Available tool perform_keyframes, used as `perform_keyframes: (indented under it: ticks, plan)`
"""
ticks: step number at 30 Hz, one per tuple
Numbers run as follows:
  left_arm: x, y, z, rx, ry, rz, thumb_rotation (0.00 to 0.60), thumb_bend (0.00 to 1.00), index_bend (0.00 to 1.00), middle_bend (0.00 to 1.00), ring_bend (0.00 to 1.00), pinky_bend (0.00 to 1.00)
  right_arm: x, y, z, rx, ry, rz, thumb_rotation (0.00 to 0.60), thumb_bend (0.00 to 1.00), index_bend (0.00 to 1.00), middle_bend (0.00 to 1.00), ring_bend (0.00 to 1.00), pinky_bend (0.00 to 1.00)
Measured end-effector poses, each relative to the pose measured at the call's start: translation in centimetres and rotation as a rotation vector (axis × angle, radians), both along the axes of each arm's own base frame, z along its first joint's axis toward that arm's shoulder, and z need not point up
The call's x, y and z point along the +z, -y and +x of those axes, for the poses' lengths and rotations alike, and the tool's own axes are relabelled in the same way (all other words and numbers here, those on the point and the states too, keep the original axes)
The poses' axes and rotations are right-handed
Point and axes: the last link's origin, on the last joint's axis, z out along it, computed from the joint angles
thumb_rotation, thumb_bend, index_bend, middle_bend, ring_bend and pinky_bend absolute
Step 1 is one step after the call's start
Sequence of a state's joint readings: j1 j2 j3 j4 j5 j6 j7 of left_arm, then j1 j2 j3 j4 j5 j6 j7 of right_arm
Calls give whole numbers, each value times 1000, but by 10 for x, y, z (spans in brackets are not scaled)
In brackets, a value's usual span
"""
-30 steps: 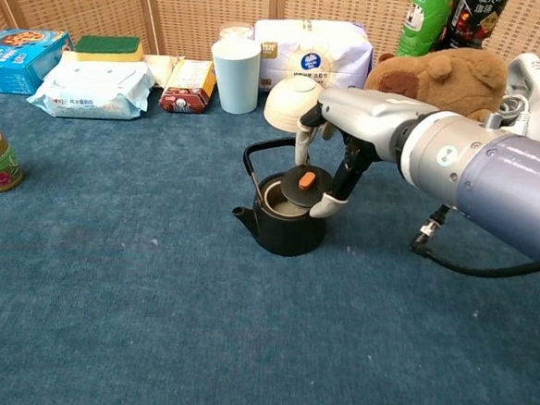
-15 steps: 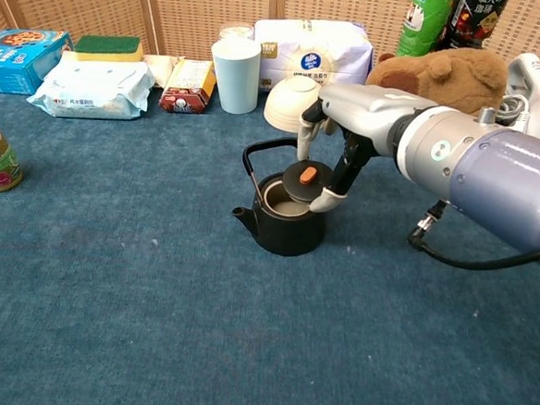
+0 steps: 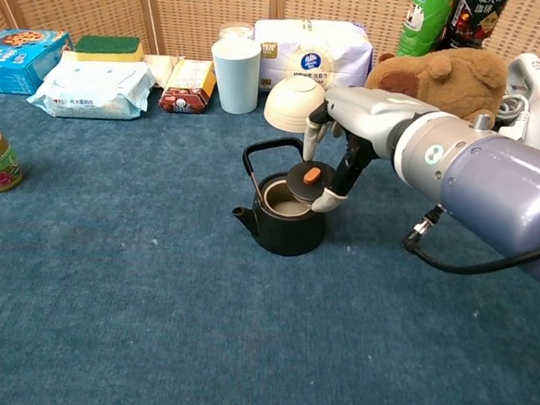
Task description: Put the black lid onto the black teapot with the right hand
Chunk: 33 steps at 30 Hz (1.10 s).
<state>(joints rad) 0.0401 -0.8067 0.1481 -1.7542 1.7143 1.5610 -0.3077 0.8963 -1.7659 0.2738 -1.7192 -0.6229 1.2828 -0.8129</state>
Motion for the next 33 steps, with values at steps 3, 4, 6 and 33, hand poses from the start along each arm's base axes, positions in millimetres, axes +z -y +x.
perform_keyframes:
  ticks: [3,4,6,33]
  plan:
    - [0,0,0,-1,-1,-1,600,78,0,0,0,96,-1,-1,2,-11,17,7,600,146,524,238,209,93]
    - [0,0,0,-1,0,0,600,77,0,0,0,96,-1,-2,2,-15,20,10,600,146,524,237,209,93]
    - [0,0,0,-1,0,0,600,77,0,0,0,96,-2,-2,3,-19,22,13,600,146,524,237,209,93]
    - [1,1,0,4,1,1,600,76,0,0,0,96,-1,-11,8,-39,46,68,600,139,262,206,195,95]
